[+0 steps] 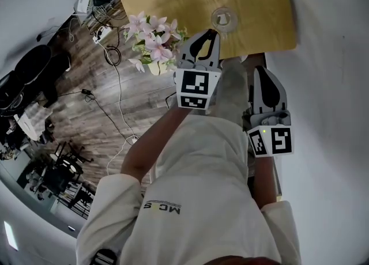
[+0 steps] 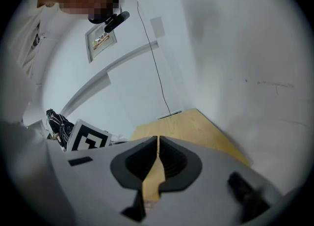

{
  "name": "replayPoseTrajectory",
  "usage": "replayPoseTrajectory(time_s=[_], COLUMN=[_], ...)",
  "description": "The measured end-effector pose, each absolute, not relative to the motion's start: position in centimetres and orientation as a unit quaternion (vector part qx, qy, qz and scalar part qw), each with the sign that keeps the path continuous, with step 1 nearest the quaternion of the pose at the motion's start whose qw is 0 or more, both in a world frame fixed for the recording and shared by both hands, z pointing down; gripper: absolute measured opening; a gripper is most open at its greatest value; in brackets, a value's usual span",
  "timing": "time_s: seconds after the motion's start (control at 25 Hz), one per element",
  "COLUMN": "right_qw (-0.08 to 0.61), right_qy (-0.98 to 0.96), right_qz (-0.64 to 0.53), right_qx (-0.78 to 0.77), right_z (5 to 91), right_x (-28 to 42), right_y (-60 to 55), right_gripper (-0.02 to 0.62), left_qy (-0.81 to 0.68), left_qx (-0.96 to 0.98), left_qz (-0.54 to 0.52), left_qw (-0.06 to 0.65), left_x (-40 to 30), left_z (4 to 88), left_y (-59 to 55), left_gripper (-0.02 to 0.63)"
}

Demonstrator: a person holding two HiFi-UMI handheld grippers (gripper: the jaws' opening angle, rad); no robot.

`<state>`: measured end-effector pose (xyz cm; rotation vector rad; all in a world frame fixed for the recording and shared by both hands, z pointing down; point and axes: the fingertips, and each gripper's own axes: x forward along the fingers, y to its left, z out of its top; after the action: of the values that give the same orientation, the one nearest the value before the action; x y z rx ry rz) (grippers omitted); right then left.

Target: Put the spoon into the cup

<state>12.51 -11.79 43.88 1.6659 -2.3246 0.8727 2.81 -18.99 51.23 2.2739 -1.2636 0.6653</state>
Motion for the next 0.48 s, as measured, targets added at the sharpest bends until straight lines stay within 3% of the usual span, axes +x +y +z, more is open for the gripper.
replayPoseTrajectory(time_s=[0.48], right_qw=[0.081], right_qy=[-0.774], right_qz=[0.307], right_qx=[0.548], right_z=[44.8], right_x=[13.0], right_y=[-11.9], right_gripper=[0.034], left_qy=[-0.49], left_qx=[0.794], left_qz=[0.251], left_qw=[0.256], left_x=[1.8], left_z=[53.9], left_y=[-20.0], left_gripper=[0.052])
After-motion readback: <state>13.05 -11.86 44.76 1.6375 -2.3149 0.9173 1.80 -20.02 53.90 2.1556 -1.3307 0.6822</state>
